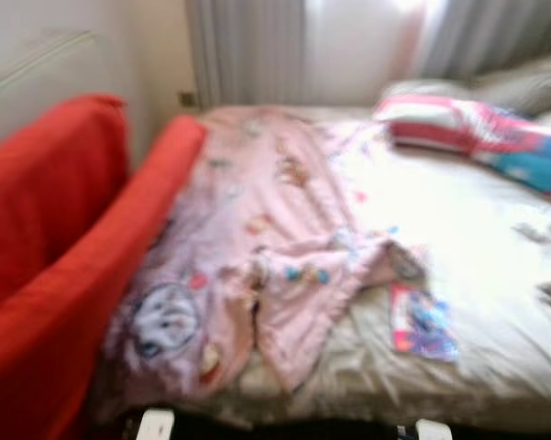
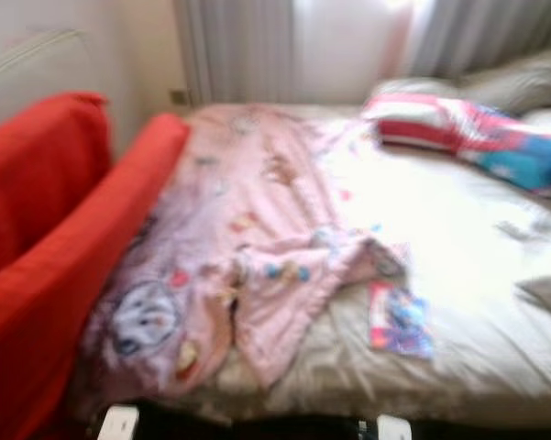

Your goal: Clean up the room

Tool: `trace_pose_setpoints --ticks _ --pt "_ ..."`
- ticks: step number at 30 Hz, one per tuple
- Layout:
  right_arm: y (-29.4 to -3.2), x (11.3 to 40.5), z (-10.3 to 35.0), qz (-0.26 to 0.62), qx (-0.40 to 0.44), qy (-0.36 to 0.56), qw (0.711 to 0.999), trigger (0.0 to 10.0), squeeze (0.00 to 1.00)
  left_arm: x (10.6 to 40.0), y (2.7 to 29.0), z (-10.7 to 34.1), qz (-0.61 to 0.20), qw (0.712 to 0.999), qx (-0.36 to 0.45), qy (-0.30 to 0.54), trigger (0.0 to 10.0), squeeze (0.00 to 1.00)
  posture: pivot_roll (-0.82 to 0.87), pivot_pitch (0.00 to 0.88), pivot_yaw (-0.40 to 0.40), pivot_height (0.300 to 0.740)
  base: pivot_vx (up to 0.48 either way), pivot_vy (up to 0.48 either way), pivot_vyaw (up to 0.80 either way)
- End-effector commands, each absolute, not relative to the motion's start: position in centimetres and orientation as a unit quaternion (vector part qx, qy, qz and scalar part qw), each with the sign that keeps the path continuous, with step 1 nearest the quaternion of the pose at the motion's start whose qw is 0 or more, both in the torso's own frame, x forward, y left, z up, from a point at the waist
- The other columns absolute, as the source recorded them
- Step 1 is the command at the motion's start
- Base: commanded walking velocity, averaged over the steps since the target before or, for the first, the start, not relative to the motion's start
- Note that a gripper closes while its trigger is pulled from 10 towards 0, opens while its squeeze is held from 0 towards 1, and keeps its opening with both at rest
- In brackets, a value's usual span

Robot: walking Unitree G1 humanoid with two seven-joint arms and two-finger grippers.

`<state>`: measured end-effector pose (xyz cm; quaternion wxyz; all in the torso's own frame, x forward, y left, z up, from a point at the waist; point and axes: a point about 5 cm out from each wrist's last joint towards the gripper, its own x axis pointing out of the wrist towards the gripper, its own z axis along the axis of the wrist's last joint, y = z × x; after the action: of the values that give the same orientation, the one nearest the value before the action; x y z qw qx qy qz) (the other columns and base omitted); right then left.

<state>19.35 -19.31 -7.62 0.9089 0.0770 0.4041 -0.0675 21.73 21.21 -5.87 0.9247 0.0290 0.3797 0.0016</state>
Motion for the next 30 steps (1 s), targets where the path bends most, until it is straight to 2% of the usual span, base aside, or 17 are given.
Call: trace_pose_setpoints --ticks 1,9,17,30 --pt "-19.5 18.4 -8.1 -0.074 0.081 0.418 0.902 10.0 0.00 21.0 21.3 -6.3 -0.001 0.917 0.041 0.396 10.0 0.00 0.01 0.147 0.049 0.740 0.000 0.000 0.00" --pt "-19.8 18.3 -8.1 -0.075 0.078 0.415 0.903 10.0 0.00 21.4 21.0 -6.1 -0.007 0.921 0.045 0.388 10.0 0.00 0.01 0.132 0.050 0.740 0.000 -0.270 0.00" --pt "-18.3 19.4 -7.8 -0.068 0.081 0.406 0.908 10.0 0.00 21.5 21.1 -6.0 -0.007 0.922 0.043 0.384 10.0 0.00 0.01 0.133 0.049 0.740 0.000 -0.356 0.00" --pt "-19.0 19.3 -7.7 -0.076 0.083 0.405 0.908 10.0 0.00 21.5 21.4 -6.0 -0.004 0.923 0.039 0.383 10.0 0.00 0.01 0.156 0.045 0.740 0.000 -0.356 0.00"
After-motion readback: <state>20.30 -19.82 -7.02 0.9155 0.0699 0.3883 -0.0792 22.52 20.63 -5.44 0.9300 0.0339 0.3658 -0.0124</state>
